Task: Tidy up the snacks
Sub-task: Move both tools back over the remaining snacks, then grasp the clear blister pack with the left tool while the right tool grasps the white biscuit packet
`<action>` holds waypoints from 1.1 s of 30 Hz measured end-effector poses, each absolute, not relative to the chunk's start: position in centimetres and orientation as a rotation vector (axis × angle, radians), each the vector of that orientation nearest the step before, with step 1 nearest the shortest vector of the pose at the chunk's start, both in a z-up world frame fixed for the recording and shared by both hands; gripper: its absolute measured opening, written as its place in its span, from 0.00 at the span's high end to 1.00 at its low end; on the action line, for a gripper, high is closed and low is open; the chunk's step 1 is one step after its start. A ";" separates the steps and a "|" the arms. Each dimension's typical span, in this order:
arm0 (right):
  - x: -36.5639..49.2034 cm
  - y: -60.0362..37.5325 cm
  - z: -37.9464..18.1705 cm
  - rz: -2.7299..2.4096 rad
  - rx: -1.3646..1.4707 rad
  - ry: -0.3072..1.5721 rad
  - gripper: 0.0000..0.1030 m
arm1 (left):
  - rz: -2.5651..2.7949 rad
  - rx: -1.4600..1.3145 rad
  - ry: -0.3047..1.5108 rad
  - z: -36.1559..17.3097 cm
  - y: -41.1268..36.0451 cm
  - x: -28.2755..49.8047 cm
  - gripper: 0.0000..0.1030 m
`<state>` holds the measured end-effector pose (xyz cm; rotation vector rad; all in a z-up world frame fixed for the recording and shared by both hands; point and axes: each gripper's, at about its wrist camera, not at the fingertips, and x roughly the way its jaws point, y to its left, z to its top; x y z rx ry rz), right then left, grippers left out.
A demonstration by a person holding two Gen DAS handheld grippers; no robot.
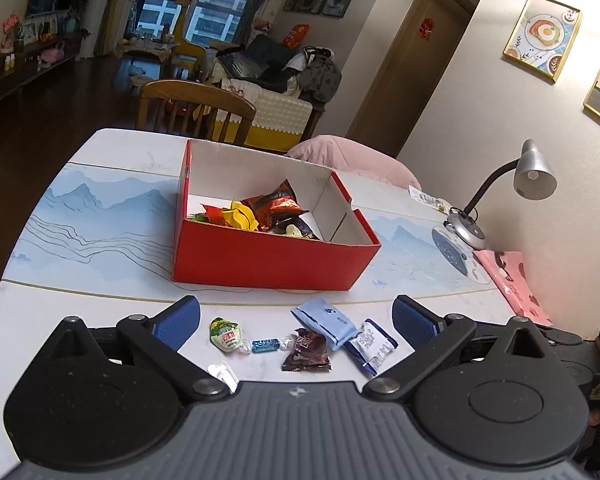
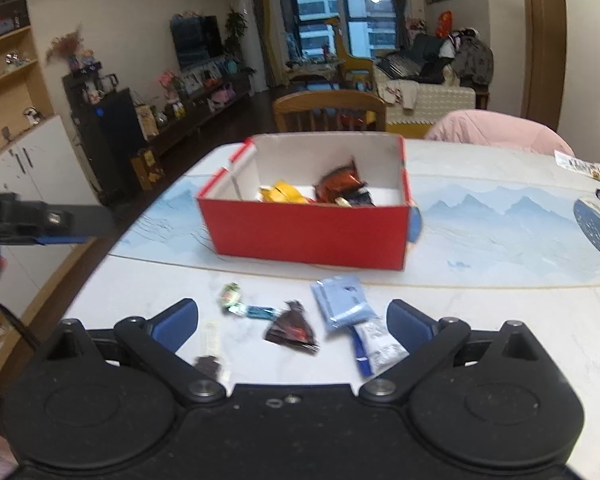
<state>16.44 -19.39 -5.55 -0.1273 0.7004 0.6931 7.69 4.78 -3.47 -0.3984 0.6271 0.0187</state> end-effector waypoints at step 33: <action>29.7 -17.6 -16.8 0.239 -0.096 0.953 0.09 | 0.223 -0.381 0.884 -10.2 3.9 11.7 0.00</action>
